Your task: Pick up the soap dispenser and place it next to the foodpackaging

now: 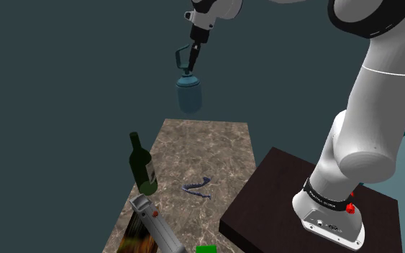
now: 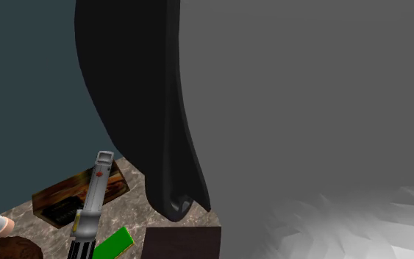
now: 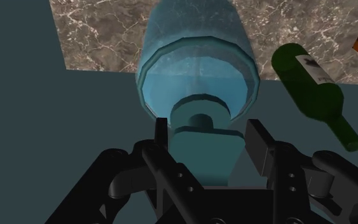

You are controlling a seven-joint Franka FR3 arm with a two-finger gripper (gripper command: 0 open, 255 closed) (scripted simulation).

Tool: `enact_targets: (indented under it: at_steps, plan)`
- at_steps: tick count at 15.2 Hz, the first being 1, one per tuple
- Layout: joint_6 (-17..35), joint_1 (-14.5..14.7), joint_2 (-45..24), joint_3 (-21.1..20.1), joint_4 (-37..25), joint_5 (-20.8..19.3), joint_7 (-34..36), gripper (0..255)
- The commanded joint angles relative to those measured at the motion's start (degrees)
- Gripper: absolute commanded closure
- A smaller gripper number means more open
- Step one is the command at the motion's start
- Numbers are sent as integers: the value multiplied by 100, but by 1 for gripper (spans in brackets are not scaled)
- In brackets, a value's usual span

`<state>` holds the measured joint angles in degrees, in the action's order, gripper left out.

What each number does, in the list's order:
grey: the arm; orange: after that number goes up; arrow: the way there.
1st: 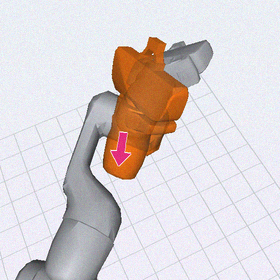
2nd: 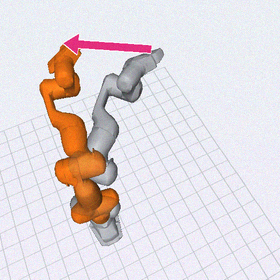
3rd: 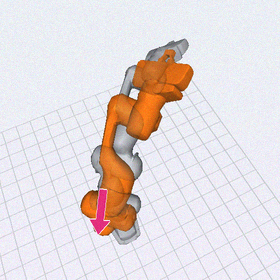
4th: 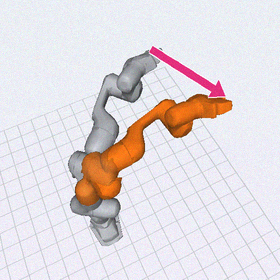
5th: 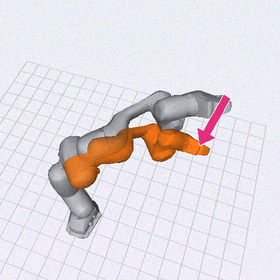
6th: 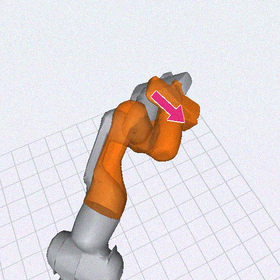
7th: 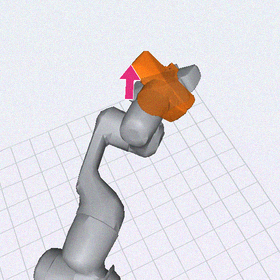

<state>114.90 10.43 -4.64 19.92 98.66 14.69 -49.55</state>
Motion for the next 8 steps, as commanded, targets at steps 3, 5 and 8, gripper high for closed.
enact_targets:
  at_steps: [3, 5, 8]
  plan:
    - [-294, -9, -3, 8, -308, -26, 65, 255]
    - [-447, -15, -13, 13, -473, -35, 95, 255]
    - [-681, -27, -40, 21, -735, -41, 136, 255]
